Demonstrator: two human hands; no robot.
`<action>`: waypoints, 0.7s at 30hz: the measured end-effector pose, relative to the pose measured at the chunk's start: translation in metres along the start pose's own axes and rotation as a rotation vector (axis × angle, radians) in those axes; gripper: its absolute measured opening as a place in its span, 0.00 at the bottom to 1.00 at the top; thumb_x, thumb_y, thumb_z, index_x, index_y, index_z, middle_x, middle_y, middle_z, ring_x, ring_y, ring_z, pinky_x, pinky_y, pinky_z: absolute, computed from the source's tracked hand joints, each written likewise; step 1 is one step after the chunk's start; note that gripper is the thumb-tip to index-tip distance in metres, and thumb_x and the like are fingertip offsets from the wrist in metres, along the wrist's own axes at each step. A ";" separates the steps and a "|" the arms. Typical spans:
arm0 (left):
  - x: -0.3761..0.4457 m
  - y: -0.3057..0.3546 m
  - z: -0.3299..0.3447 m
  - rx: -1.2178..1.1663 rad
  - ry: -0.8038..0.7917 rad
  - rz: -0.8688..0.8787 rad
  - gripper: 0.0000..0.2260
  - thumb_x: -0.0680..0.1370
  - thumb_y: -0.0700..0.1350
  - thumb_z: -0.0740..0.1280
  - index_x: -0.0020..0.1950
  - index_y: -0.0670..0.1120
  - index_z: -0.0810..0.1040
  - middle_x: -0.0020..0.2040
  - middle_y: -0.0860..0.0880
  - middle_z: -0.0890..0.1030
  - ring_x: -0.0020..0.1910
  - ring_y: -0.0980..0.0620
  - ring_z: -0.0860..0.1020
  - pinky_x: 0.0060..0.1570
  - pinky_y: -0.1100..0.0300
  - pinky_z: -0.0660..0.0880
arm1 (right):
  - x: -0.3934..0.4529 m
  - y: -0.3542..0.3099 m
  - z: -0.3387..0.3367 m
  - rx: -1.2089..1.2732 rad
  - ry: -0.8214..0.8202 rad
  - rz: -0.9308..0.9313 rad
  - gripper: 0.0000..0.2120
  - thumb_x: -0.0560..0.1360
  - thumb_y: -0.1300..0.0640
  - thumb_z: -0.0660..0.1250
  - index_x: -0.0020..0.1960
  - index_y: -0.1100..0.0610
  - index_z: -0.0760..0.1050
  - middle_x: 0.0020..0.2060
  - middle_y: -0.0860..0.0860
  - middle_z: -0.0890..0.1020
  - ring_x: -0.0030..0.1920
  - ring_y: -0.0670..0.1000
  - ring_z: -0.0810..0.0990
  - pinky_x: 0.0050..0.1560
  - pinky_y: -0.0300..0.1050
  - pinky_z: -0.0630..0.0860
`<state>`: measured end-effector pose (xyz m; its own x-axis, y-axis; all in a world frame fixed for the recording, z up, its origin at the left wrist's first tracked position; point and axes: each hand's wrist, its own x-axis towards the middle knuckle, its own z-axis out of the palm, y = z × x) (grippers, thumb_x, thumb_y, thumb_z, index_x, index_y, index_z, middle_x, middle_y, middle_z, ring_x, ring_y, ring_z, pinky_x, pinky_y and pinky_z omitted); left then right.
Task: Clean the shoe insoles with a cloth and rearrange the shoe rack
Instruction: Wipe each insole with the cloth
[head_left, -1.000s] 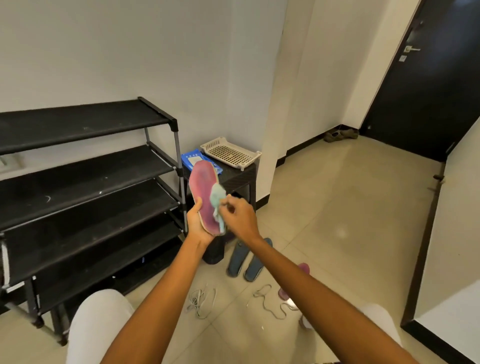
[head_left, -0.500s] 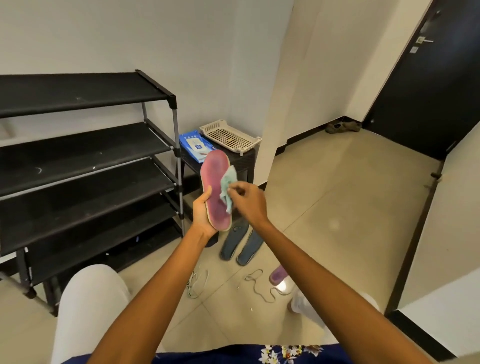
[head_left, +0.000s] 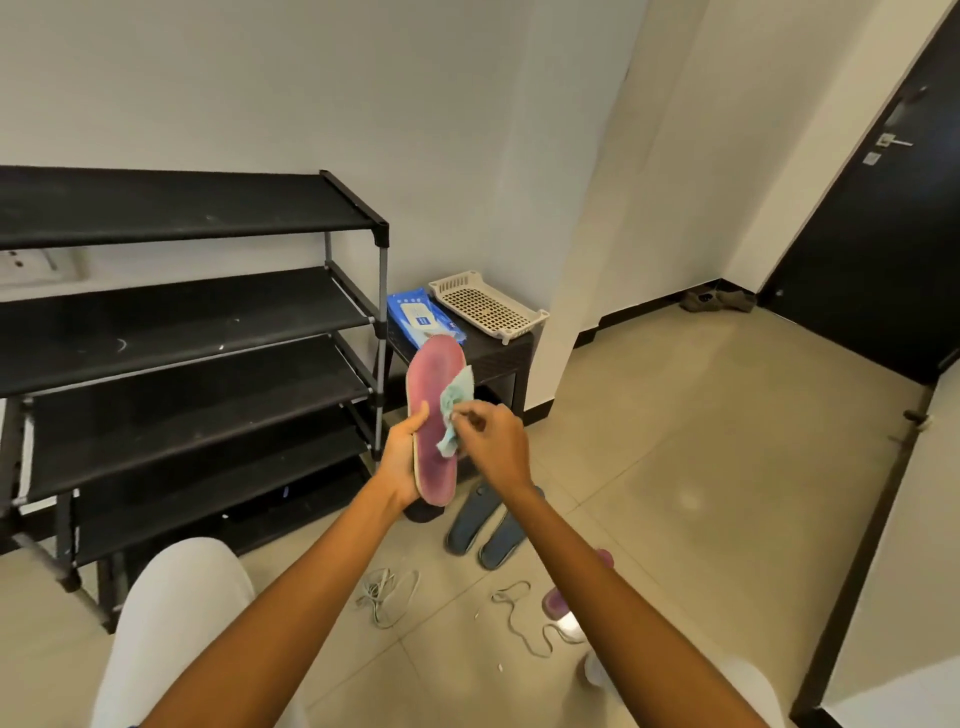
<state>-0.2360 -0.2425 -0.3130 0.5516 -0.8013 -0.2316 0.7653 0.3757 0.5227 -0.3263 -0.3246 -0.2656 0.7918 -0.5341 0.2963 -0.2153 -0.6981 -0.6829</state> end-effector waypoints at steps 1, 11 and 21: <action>0.000 0.000 0.008 0.010 0.000 0.015 0.17 0.80 0.51 0.57 0.57 0.41 0.77 0.44 0.42 0.84 0.40 0.46 0.83 0.40 0.55 0.81 | 0.010 -0.001 -0.001 -0.044 0.002 0.010 0.10 0.75 0.53 0.65 0.52 0.53 0.82 0.46 0.53 0.83 0.47 0.52 0.78 0.44 0.46 0.75; 0.011 0.005 0.016 -0.085 0.025 0.029 0.28 0.79 0.59 0.54 0.60 0.38 0.79 0.64 0.39 0.76 0.59 0.44 0.78 0.57 0.51 0.75 | -0.020 -0.015 -0.012 -0.216 -0.177 -0.391 0.08 0.70 0.60 0.65 0.45 0.58 0.83 0.39 0.55 0.83 0.40 0.54 0.76 0.40 0.45 0.67; 0.004 -0.011 0.054 -0.087 0.004 0.041 0.20 0.82 0.53 0.52 0.59 0.40 0.75 0.48 0.41 0.83 0.45 0.46 0.83 0.46 0.55 0.80 | 0.014 -0.001 -0.023 -0.294 0.065 -0.241 0.09 0.75 0.56 0.64 0.49 0.56 0.82 0.44 0.54 0.82 0.44 0.52 0.74 0.46 0.48 0.72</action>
<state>-0.2603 -0.2745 -0.2756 0.5844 -0.7825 -0.2148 0.7676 0.4473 0.4590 -0.3281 -0.3422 -0.2452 0.8037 -0.3606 0.4732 -0.1900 -0.9093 -0.3703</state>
